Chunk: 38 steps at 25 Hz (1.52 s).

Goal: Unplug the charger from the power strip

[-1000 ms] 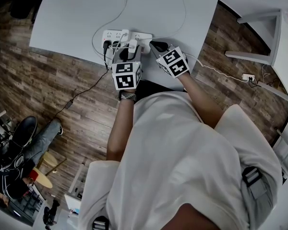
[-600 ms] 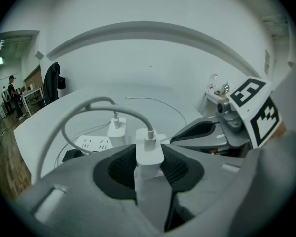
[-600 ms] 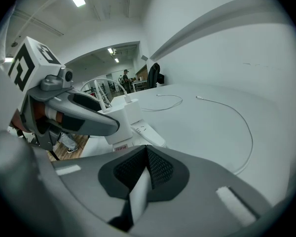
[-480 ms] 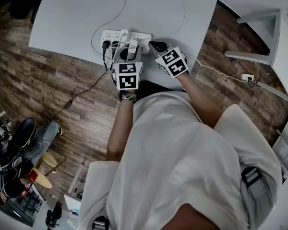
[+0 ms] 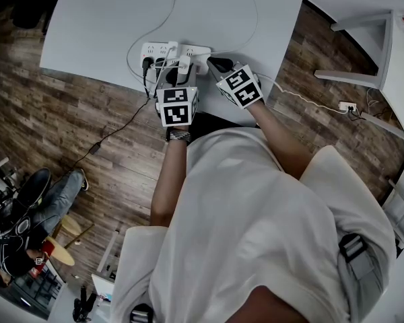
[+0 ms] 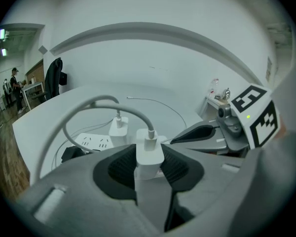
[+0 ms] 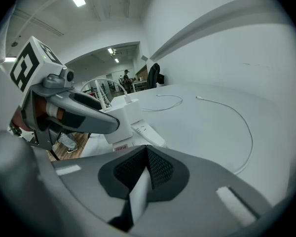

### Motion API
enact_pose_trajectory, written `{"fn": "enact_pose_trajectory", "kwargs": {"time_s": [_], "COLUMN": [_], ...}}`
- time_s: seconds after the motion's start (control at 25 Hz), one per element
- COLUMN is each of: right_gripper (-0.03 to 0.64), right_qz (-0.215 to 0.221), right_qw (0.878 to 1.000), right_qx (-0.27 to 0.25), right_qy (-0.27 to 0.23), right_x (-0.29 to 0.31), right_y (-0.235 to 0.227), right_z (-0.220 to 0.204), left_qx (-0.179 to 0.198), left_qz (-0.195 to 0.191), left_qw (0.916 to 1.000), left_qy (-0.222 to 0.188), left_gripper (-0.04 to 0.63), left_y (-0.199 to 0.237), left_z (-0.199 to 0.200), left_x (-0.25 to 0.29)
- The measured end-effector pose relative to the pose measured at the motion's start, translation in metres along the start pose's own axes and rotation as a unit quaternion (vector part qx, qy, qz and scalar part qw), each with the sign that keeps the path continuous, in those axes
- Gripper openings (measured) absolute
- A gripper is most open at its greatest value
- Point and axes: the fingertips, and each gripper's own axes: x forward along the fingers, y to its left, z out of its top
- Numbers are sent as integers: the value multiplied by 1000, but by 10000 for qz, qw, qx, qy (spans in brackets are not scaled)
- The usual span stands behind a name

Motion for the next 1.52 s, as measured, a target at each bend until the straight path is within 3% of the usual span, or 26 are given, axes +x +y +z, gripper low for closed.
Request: {"fn": "enact_pose_trajectory", "kwargs": {"time_s": [0.24, 0.52, 1.0, 1.36, 1.52], "right_gripper": [3, 3, 3, 3, 3], "right_qz": [4, 7, -4, -4, -31], "right_qw": [10000, 10000, 10000, 10000, 10000], "right_qx": [-3, -8, -42, -44, -55], "right_qy": [-4, -18, -26, -48, -44], "right_x": [0, -2, -1, -3, -2], "right_y": [1, 1, 2, 3, 2], "right_z": [0, -2, -2, -2, -2], "left_qx": [150, -339, 399, -329, -338], "left_qz": [29, -105, 147, -120, -182], "left_qw": [9999, 9993, 9991, 9994, 9993], "left_qy": [13, -124, 13, -79, -11], "left_gripper": [147, 147, 147, 147, 147], "left_y": [-1, 1, -4, 1, 2], "left_z": [0, 1, -1, -1, 0], "left_x": [-1, -3, -3, -6, -4]}}
